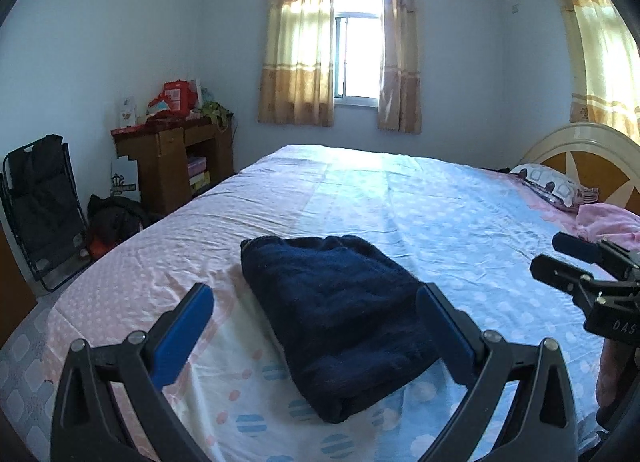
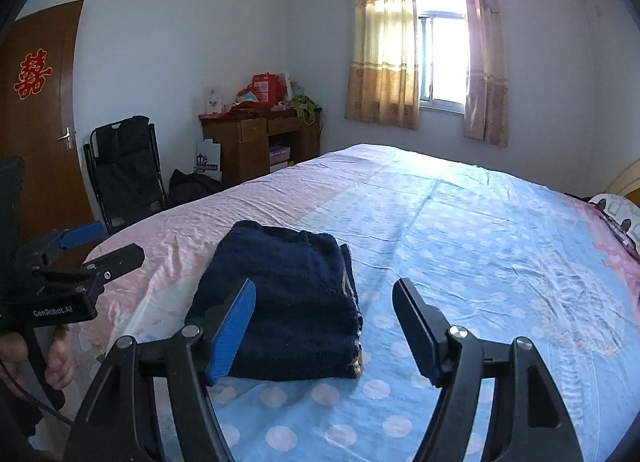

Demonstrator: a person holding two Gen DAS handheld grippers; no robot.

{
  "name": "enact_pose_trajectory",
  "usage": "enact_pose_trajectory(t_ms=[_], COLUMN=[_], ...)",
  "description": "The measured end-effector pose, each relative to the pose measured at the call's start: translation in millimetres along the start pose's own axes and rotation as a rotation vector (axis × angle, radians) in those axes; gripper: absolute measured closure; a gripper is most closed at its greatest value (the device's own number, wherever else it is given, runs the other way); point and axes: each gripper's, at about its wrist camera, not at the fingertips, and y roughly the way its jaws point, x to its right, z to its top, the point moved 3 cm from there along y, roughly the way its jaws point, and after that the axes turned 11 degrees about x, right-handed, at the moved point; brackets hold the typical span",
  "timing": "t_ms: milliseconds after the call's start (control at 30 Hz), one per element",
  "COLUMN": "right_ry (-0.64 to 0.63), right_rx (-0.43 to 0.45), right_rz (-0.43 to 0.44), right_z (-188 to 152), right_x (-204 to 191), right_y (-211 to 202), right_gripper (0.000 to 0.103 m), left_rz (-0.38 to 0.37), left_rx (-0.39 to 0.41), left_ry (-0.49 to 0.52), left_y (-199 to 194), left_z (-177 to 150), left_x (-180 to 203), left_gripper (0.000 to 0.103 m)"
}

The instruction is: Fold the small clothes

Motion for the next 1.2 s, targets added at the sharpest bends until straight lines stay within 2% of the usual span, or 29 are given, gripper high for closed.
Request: enact_pose_trajectory(t_ms=[1200], right_ry=[0.027], right_rx=[0.007], right_rz=[0.022], right_z=[-2], right_x=[-3], right_y=[-9], right_gripper=[0.031], left_rz=[0.005], left_rx=[0.016], left_ry=[0.011], left_y=[-7], left_z=[0], left_x=[7], left_gripper=[0.000])
